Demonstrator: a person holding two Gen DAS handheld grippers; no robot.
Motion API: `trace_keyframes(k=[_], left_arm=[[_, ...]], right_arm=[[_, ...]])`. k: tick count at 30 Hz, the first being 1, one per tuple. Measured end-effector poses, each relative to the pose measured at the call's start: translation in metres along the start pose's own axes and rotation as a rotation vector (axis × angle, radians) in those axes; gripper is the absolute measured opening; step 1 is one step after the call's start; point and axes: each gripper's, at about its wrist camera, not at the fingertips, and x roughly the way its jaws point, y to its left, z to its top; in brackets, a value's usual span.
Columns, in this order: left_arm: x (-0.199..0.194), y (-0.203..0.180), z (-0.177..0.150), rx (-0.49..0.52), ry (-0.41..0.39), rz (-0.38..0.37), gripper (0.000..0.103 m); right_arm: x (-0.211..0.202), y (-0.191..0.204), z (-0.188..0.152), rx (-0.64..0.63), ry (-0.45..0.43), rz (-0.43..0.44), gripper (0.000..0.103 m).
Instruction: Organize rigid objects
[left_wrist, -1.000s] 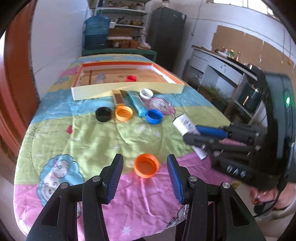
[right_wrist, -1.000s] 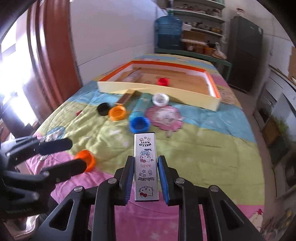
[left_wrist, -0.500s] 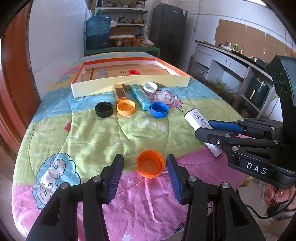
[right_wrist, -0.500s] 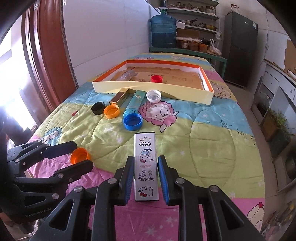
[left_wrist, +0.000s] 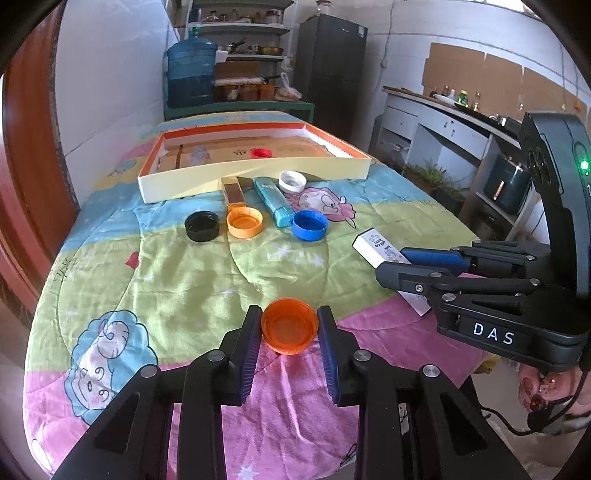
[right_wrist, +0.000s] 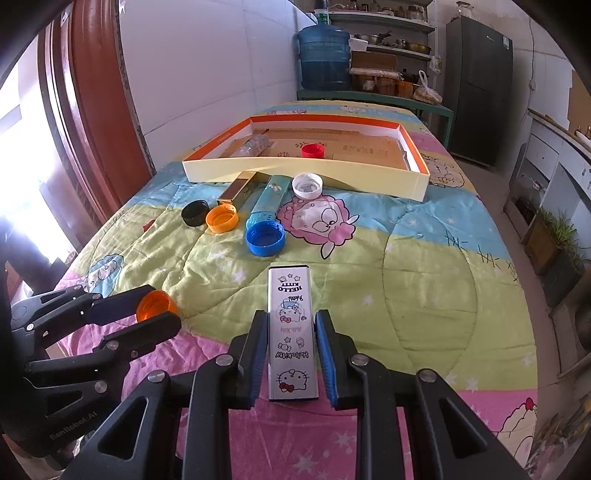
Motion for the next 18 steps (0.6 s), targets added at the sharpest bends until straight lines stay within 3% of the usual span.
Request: trace_keyframes(k=[18], left_arm=[[-0.015,0.017,0.035,-0.022,-0.065,0.043,0.031]], right_arm=[[-0.003,0.006,0.022,-0.005,-0.043,-0.003,0.026]])
